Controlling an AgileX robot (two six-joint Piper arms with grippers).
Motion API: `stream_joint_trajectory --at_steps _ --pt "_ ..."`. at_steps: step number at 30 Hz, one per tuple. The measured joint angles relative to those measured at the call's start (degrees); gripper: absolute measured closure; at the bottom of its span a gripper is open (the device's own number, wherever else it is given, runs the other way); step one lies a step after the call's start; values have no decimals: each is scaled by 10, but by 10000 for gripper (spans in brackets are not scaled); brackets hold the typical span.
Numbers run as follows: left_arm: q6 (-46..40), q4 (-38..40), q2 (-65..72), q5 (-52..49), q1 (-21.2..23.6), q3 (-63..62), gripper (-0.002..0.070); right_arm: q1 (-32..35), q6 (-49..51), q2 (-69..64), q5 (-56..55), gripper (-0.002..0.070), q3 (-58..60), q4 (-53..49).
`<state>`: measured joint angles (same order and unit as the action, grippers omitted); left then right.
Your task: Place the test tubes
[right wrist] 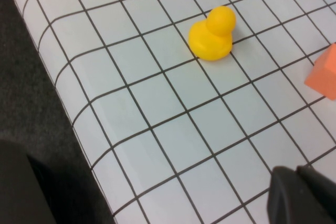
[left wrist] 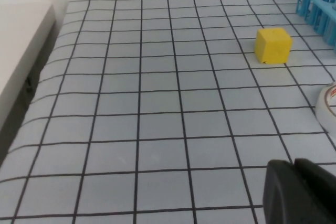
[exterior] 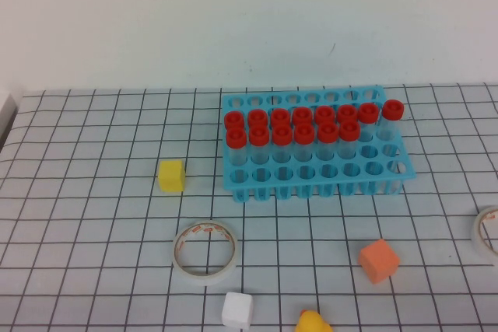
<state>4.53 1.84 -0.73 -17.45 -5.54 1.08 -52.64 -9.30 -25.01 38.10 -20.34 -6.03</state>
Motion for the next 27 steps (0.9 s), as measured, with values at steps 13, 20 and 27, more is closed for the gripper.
stream_joint_trajectory --at_steps 13,20,27 --pt "-144 35 0 -2 0 -1 675 0 0 0 0 678 0 0" --pt "-144 58 0 -3 0 -1 675 0 0 0 0 678 0 0" --pt "-144 59 0 -4 0 -1 675 0 0 0 0 678 0 0"
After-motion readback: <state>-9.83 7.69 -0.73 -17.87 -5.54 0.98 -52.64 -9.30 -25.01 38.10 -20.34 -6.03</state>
